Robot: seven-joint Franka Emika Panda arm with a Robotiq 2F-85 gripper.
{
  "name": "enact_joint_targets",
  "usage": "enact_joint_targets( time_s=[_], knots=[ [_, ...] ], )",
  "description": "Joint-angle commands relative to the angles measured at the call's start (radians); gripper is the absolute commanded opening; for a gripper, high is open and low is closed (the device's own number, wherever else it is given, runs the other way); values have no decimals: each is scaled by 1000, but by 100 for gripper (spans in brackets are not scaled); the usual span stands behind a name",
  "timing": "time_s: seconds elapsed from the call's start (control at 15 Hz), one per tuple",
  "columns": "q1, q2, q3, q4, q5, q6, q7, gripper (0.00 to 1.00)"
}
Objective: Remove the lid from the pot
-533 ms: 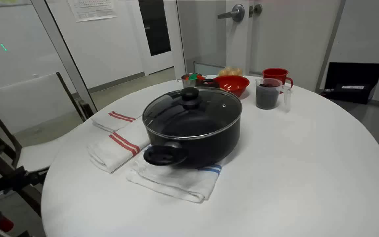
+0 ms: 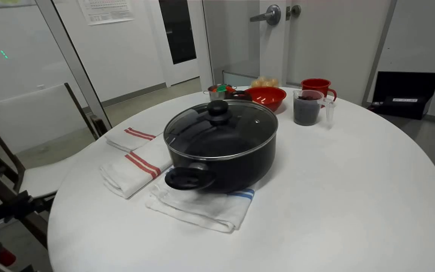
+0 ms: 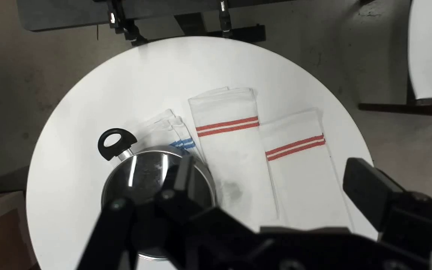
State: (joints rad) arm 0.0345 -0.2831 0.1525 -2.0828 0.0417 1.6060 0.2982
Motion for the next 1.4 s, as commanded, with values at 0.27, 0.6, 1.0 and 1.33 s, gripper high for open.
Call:
enact_joint_targets(
  time_s=[0.27, 0.6, 1.0, 1.33],
  knots=[
    [-14, 101, -74, 8, 15, 45, -92, 100],
    [-45, 246, -140, 11, 14, 142, -194, 100],
    [-88, 456, -191, 39, 13, 288, -279, 100],
    [-122, 613, -208, 85, 16, 423, -344, 100]
  ],
)
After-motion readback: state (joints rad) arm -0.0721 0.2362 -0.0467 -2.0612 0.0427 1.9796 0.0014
